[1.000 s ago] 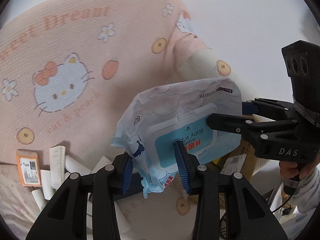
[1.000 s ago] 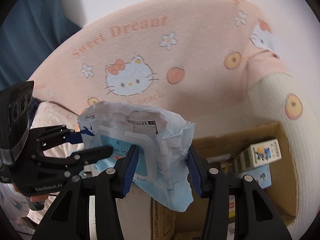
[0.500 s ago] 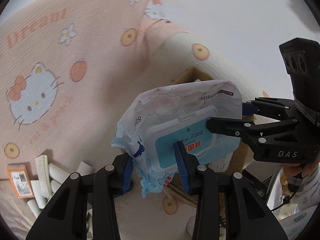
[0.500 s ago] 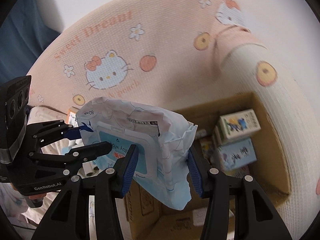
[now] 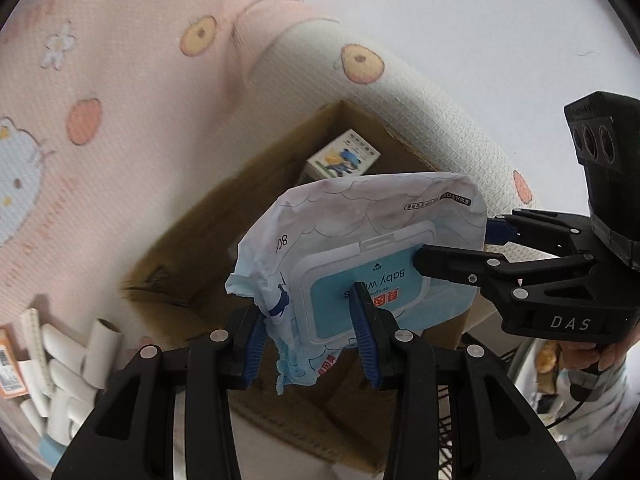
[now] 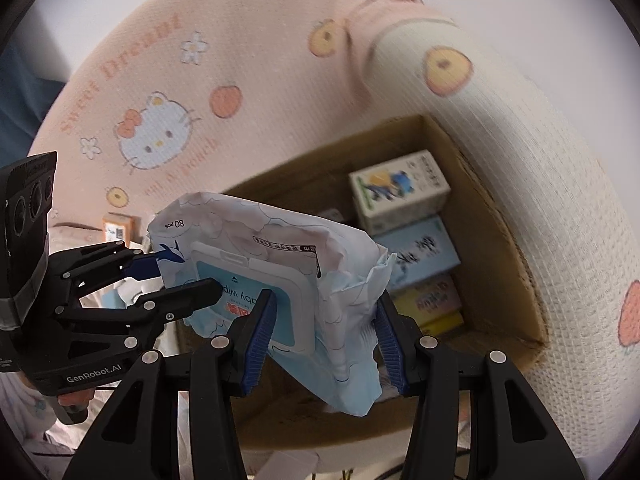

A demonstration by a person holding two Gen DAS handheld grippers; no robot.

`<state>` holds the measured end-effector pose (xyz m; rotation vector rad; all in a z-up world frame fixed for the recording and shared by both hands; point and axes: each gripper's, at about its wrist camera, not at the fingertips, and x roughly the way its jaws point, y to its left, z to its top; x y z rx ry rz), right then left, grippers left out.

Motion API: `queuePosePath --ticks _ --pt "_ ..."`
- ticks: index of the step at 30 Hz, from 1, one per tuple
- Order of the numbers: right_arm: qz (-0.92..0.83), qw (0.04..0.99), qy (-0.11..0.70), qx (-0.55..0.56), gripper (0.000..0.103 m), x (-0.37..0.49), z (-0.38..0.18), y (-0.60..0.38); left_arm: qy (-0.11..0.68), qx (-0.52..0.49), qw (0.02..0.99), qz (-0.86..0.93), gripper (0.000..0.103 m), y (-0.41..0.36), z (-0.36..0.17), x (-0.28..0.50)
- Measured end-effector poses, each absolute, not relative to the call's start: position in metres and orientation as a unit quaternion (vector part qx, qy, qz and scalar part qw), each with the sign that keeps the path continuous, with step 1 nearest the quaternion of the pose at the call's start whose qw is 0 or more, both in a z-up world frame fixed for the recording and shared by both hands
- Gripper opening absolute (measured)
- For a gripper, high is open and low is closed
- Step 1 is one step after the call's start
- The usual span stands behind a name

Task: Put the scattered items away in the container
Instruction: 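Carry the baby-wipes pack in both grippers over the open cardboard box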

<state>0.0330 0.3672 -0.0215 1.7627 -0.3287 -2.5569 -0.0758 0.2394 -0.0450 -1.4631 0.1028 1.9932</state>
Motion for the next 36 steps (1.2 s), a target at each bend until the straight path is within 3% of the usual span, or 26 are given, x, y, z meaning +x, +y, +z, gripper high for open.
queuePosePath --ticks 11,25,26,27,36 --pt "-0.785 -0.017 -0.126 0.607 0.047 0.028 -0.05 0.415 0.0 -0.616 0.333 0.714 0.043 0.277 -0.085 -0.092" --pt "-0.758 -0.028 -0.084 0.647 0.048 0.01 -0.072 0.429 -0.044 -0.659 0.317 0.681 0.043 0.291 -0.126 -0.094" --pt "-0.755 -0.017 -0.051 0.654 0.048 0.009 -0.074 0.428 -0.041 -0.66 0.317 0.68 0.043 0.292 -0.128 -0.093" --pt "-0.746 0.012 0.037 0.665 0.048 0.007 -0.075 0.425 -0.038 -0.663 0.318 0.677 0.043 0.294 -0.132 -0.092" --pt "-0.728 -0.018 0.082 0.68 0.048 -0.008 -0.1 0.426 -0.076 -0.708 0.304 0.633 0.043 0.302 -0.172 -0.09"
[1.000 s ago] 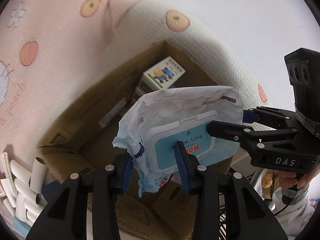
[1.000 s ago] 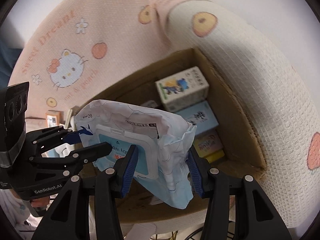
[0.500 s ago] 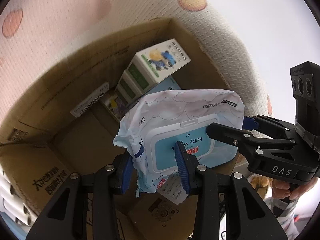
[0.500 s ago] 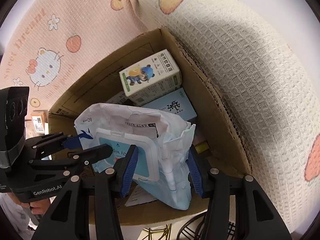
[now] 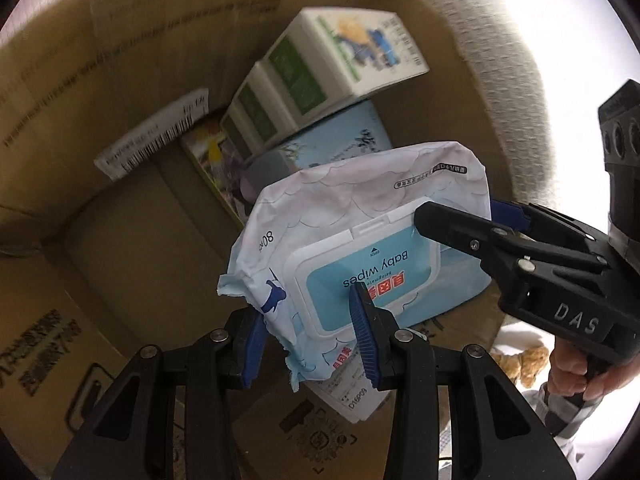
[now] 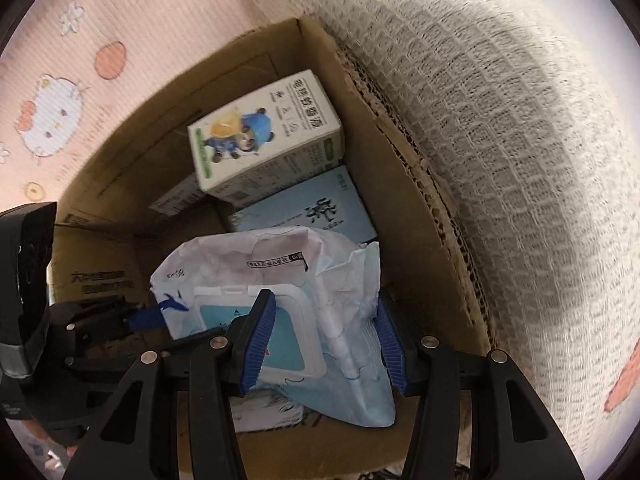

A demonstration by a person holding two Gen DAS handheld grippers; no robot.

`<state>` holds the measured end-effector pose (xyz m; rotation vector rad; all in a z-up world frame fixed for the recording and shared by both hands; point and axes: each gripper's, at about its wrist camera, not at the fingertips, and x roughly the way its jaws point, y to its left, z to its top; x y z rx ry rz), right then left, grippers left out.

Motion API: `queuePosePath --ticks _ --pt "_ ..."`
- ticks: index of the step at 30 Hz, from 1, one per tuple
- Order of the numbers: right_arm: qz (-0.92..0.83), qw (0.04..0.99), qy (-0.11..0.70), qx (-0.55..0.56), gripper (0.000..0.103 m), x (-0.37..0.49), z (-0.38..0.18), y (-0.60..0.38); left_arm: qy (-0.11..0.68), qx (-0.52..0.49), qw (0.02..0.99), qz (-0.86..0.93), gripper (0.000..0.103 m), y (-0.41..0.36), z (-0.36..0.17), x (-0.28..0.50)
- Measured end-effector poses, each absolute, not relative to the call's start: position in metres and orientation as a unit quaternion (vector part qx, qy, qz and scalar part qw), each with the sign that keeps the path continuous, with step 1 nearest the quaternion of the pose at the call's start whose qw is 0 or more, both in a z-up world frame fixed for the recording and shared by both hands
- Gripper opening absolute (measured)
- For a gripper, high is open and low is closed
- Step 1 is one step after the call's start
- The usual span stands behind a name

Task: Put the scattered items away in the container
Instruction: 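Carry the baby-wipes pack in both grippers over the open cardboard box, then lower the baby-wipes pack with both grippers into the cardboard box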

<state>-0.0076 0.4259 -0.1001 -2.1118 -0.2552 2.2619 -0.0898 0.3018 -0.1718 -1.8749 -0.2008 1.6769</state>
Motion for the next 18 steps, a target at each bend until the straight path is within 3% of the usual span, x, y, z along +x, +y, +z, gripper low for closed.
queuePosePath --ticks 14,18 --pt "0.732 0.054 -0.148 -0.663 0.05 -0.011 -0.108 0.419 -0.073 -0.686 0.331 0.643 0.043 0.31 -0.154 -0.071" --pt "0.732 0.053 -0.156 -0.661 0.05 -0.008 -0.108 0.415 -0.065 -0.689 0.325 0.644 0.038 0.307 -0.156 -0.064"
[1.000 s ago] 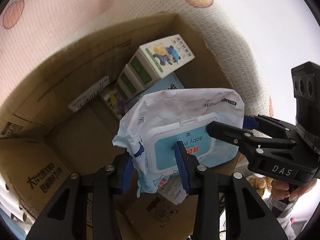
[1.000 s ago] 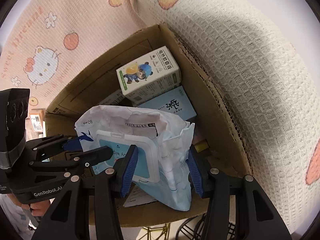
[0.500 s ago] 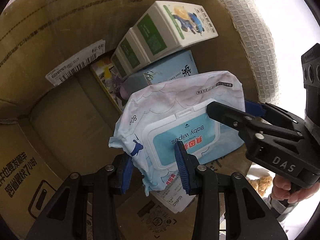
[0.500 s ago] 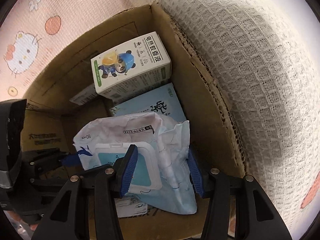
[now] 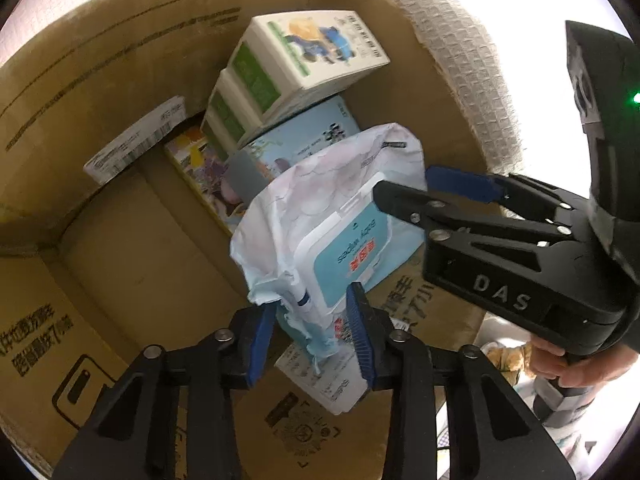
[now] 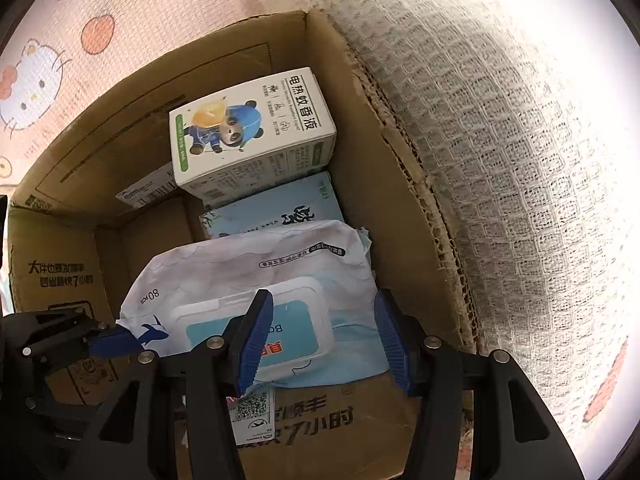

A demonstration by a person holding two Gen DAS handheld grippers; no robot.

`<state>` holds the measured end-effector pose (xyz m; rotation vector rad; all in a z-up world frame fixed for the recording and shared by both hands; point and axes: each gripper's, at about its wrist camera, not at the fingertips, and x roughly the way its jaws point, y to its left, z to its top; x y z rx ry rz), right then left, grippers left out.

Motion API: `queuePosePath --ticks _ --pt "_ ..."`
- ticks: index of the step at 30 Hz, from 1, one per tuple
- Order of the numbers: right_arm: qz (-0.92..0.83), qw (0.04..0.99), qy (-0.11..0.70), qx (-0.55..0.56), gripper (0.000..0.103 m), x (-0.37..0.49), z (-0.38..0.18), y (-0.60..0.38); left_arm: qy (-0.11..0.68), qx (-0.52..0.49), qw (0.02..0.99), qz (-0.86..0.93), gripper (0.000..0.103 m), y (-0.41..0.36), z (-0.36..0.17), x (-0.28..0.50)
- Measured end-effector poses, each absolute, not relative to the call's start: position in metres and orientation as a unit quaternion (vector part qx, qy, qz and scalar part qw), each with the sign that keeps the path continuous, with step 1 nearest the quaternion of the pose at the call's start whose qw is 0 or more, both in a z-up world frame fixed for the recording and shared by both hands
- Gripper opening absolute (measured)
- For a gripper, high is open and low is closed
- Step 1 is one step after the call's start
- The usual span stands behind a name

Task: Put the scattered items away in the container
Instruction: 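Lower the baby-wipes pack with both grippers into the cardboard box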

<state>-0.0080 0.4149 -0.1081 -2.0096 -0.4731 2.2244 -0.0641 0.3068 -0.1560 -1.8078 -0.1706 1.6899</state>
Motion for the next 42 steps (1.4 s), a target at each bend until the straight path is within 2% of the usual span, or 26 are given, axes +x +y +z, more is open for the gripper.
queuePosePath --ticks 10,16,20,22,24,25,26,29,33,42 --pt "0.74 0.049 -0.133 -0.658 0.05 0.003 -0.093 0.414 -0.121 -0.727 0.292 0.61 0.038 0.281 -0.158 -0.061" --pt "0.721 0.04 -0.095 -0.685 0.05 0.005 -0.105 0.415 -0.113 -0.737 0.285 0.603 0.038 0.268 -0.158 -0.055" --pt "0.715 0.045 -0.067 -0.695 0.042 0.003 -0.112 0.414 -0.117 -0.74 0.269 0.606 0.038 0.263 -0.159 -0.055" --pt "0.713 0.044 -0.045 -0.699 0.028 0.005 -0.112 0.416 -0.118 -0.738 0.254 0.614 0.038 0.259 -0.16 -0.055" --pt "0.714 0.046 -0.042 -0.698 0.02 0.004 -0.113 0.417 -0.129 -0.736 0.246 0.618 0.037 0.256 -0.162 -0.058" --pt "0.715 0.052 -0.042 -0.696 0.019 0.003 -0.113 0.417 -0.134 -0.736 0.243 0.618 0.032 0.255 -0.163 -0.06" --pt "0.716 0.056 -0.045 -0.695 0.018 0.001 -0.114 0.417 -0.141 -0.737 0.241 0.616 0.024 0.256 -0.166 -0.062" --pt "0.709 0.07 -0.038 -0.7 0.018 -0.006 -0.121 0.416 -0.152 -0.741 0.238 0.609 0.015 0.26 -0.173 -0.07" --pt "0.691 0.07 -0.017 -0.719 0.018 -0.015 -0.139 0.415 -0.165 -0.744 0.241 0.601 0.015 0.271 -0.176 -0.075" --pt "0.648 0.109 -0.034 -0.753 0.018 -0.029 -0.18 0.418 -0.179 -0.769 0.246 0.562 0.015 0.286 -0.209 -0.088"
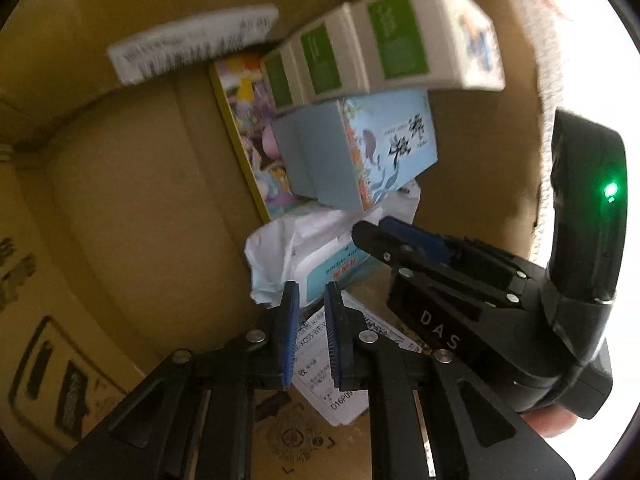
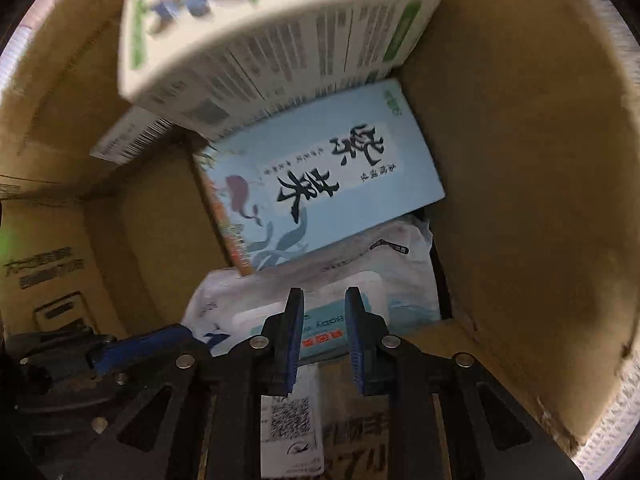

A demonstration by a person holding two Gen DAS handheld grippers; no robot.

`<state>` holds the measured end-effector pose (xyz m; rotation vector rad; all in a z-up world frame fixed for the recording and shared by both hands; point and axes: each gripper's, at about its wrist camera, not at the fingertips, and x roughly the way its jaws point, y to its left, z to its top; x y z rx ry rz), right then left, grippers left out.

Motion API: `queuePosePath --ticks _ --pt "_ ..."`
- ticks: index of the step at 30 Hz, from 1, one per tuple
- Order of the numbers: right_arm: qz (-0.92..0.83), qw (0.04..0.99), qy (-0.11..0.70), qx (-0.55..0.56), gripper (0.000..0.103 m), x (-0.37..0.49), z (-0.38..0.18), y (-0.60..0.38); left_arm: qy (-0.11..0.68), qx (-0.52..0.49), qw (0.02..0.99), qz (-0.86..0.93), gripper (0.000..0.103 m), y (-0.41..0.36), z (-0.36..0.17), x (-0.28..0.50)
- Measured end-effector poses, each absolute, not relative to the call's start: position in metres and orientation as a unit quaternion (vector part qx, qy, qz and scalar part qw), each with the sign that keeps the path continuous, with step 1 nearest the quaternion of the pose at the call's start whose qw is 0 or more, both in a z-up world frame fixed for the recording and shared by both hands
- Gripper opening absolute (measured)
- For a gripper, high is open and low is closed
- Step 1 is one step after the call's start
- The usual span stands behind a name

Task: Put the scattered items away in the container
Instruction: 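Lower the baby-wipes pack with both grippers into the cardboard box, then open both grippers to release the wipes pack inside the box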

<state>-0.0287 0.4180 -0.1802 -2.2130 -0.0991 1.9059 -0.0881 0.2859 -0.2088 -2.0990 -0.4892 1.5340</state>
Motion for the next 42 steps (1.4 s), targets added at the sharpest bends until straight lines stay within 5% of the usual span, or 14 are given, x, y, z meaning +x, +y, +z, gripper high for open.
queuePosePath --ticks 14,21,26,30,34,42 --pt "0.661 0.126 0.05 -0.738 0.018 -0.037 -0.174 0.43 -0.191 -0.785 0.189 0.557 0.012 0.3 -0.244 -0.091" --pt "0.659 0.132 0.091 -0.735 0.018 -0.037 -0.171 0.436 -0.179 -0.774 0.164 0.584 0.012 0.295 -0.214 -0.082" --pt "0.657 0.124 0.149 -0.729 0.018 -0.037 -0.166 0.434 -0.179 -0.768 0.163 0.593 0.026 0.291 -0.196 -0.078" --pt "0.657 0.13 0.133 -0.731 0.018 -0.044 -0.167 0.427 -0.188 -0.782 0.134 0.579 0.026 0.284 -0.209 -0.075" --pt "0.645 0.127 0.149 -0.739 0.012 -0.051 -0.175 0.427 -0.226 -0.794 0.147 0.545 0.014 0.286 -0.231 -0.073" --pt "0.639 0.132 0.109 -0.75 0.011 -0.063 -0.18 0.417 -0.249 -0.798 0.183 0.517 0.012 0.303 -0.243 -0.07"
